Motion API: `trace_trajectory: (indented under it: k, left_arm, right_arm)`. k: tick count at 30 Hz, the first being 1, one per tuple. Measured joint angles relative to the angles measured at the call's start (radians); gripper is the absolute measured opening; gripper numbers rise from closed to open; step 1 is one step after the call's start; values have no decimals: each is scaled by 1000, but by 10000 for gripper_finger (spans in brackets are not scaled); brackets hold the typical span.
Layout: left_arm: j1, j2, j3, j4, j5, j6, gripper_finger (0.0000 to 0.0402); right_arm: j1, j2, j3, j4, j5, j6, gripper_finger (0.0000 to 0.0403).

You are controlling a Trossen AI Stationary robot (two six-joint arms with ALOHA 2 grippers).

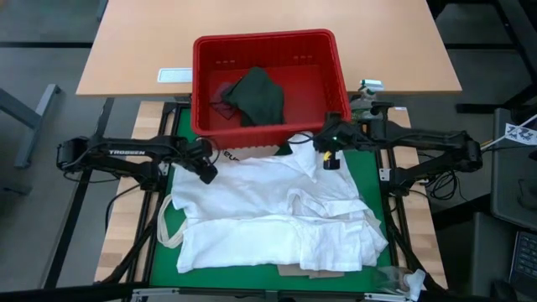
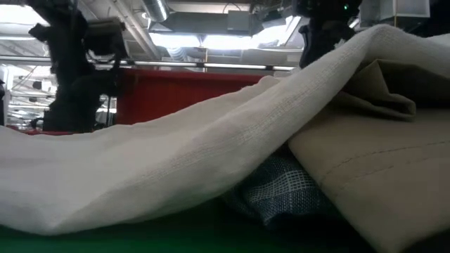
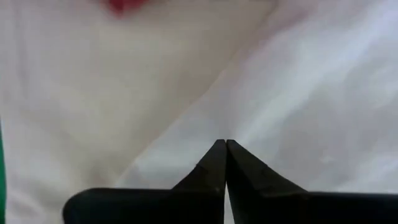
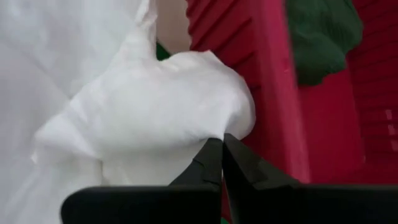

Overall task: Fold Laundry from Bin
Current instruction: Fold the white polo shirt

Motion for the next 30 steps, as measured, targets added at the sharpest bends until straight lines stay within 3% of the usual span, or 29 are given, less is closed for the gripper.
trace_trajectory:
  k: [12, 18, 24, 30]
  left_arm:
    - [-7, -1, 51, -5, -21, 98, 17]
    - [-7, 8, 51, -21, -109, 138, 90]
    - [-8, 53, 41, -3, -122, 142, 174]
    - [-7, 128, -7, 61, -146, 145, 220]
  right_arm:
    - [0, 0, 57, -51, -49, 20, 5]
    - [0, 0, 57, -78, -50, 20, 5]
    - [0, 0, 57, -81, -50, 20, 5]
    - [0, 0, 57, -81, -50, 20, 5]
